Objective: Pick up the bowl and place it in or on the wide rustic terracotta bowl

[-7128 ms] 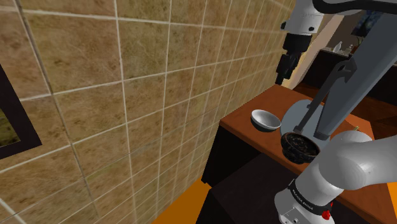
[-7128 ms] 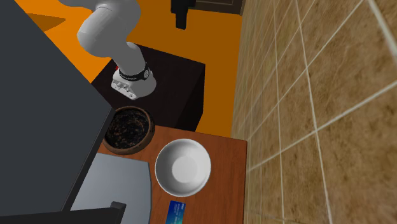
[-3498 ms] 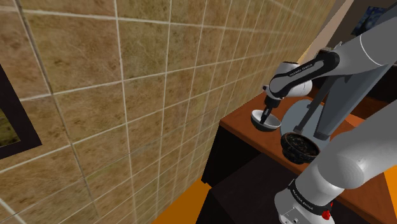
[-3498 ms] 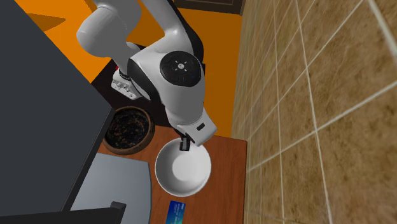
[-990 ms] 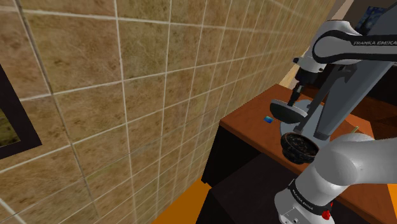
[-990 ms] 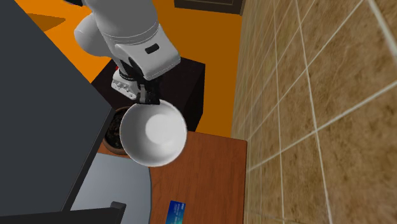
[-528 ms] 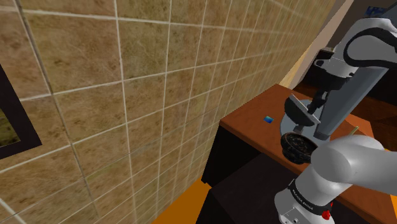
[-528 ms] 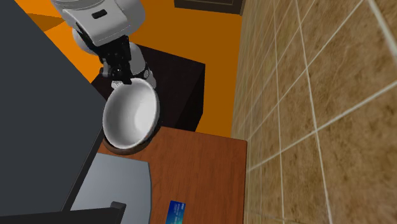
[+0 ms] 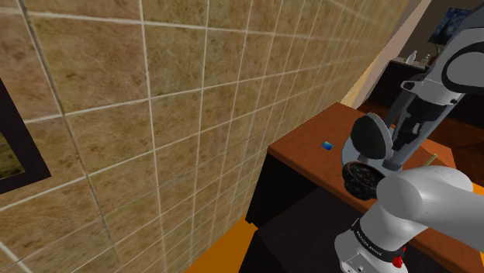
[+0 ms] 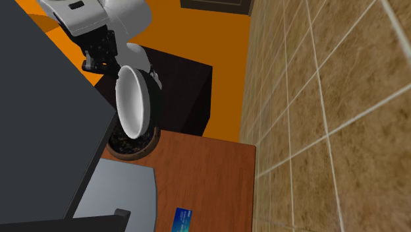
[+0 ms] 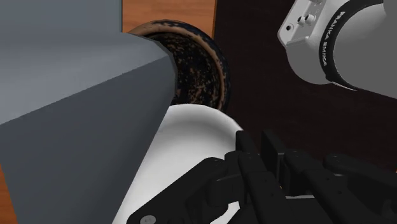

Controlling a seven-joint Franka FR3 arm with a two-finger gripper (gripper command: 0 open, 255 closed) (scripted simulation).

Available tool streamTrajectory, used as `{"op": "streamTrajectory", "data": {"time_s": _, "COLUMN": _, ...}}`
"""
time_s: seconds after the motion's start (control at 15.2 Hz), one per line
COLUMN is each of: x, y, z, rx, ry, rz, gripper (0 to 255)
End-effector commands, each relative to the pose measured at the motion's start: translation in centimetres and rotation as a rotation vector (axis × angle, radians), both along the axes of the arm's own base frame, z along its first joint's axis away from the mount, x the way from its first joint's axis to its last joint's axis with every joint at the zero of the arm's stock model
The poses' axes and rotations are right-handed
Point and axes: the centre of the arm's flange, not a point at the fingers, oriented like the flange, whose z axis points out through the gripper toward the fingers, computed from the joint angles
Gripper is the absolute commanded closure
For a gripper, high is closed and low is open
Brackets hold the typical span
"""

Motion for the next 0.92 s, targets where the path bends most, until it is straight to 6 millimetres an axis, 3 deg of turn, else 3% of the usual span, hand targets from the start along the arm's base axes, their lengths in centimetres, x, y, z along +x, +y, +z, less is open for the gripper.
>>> {"op": "streamTrajectory", "data": {"time_s": 0.0, "x": -0.1, "y": 0.0, "z": -1.0, "rx": 0.000, "ry": 0.001, "rz": 0.000, "gripper": 255}}
{"op": "streamTrajectory", "data": {"time_s": 0.86, "x": -0.1, "y": 0.0, "z": -7.9, "rx": 0.000, "ry": 0.001, "rz": 0.000, "gripper": 255}}
